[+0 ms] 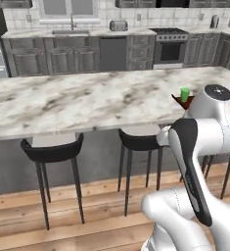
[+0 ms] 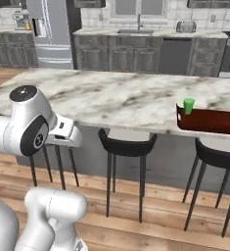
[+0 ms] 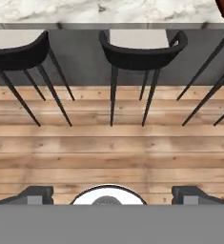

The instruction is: There is a tray on the dining counter. Grab the cup, mug, and pitcher and place them on the tray. The pitcher may be placed next to the tray if it cannot fit the tray.

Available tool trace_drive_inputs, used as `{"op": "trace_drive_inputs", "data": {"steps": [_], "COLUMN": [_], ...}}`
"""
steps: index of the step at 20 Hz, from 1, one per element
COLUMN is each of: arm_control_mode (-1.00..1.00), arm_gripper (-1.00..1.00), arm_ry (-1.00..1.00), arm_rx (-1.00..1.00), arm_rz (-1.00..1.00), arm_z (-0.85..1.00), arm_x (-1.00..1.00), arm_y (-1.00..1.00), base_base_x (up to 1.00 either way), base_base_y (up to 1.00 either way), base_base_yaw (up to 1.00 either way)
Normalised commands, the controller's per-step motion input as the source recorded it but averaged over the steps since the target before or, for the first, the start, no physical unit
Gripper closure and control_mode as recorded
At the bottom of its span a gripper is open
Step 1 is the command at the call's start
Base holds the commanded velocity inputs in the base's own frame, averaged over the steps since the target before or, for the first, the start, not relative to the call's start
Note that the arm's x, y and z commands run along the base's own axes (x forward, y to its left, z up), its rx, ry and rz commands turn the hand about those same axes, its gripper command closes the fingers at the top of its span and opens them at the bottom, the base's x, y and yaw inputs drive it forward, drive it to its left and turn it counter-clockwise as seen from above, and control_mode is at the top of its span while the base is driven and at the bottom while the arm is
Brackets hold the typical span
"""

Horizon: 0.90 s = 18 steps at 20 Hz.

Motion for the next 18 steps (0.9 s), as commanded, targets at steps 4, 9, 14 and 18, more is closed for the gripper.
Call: {"op": "trace_drive_inputs", "data": {"steps": [4,9,14,18], "arm_control_mode": [1.0,1.0,1.0,1.0], "arm_gripper": [-1.0,-1.0,-1.0,-1.0], "arm_ry": [0.0,0.0,0.0,0.0], "arm_rx": [0.0,0.0,0.0,0.0], "arm_rz": [0.0,0.0,0.0,0.0], "arm_z": [0.0,0.0,0.0,0.0], "arm_x": [0.0,0.0,0.0,0.0], "arm_y": [0.0,0.0,0.0,0.0], "base_base_x": [-0.11,0.0,0.0,0.0], "base_base_y": [1.0,1.0,1.0,1.0], "base_base_yaw": [0.0,0.0,0.0,0.0]}}
